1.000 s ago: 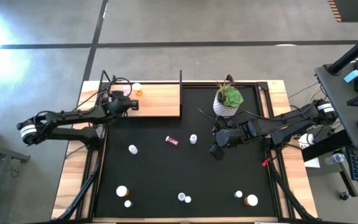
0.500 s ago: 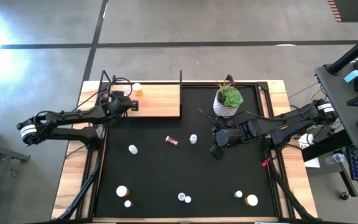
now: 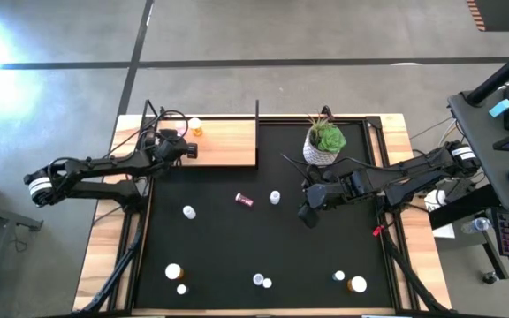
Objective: Pick and place medicine bottles onto shelf by color
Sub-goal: Put the right pink pill bottle on the shelf aligned with the other pink pill bottle
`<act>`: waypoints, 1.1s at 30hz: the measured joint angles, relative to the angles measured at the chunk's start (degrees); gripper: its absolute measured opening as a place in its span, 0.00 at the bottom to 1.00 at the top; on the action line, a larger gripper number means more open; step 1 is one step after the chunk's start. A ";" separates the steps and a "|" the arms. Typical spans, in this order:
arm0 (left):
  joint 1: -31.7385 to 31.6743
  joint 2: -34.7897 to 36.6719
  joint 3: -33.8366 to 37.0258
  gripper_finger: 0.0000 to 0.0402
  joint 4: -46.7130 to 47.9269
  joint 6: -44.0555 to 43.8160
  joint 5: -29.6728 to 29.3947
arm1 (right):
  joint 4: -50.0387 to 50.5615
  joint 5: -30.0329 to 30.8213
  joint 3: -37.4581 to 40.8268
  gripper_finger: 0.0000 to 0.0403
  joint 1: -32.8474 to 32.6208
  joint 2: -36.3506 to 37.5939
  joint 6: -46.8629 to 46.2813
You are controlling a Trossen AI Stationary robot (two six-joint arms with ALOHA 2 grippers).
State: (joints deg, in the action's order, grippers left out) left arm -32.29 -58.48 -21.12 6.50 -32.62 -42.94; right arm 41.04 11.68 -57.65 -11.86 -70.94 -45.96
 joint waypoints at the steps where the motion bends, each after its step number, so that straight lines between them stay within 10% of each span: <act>1: 0.00 0.02 0.00 0.25 0.00 0.00 0.01 | 0.02 -0.02 0.00 0.57 -0.02 0.00 -0.02; 33: 0.00 0.64 -0.53 0.48 -1.78 1.95 0.41 | 0.02 -0.02 0.00 0.57 -0.02 0.00 -0.02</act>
State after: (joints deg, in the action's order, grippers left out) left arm -32.29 -57.83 -21.65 4.72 -30.67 -42.53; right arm 41.06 11.66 -57.65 -11.88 -70.94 -45.98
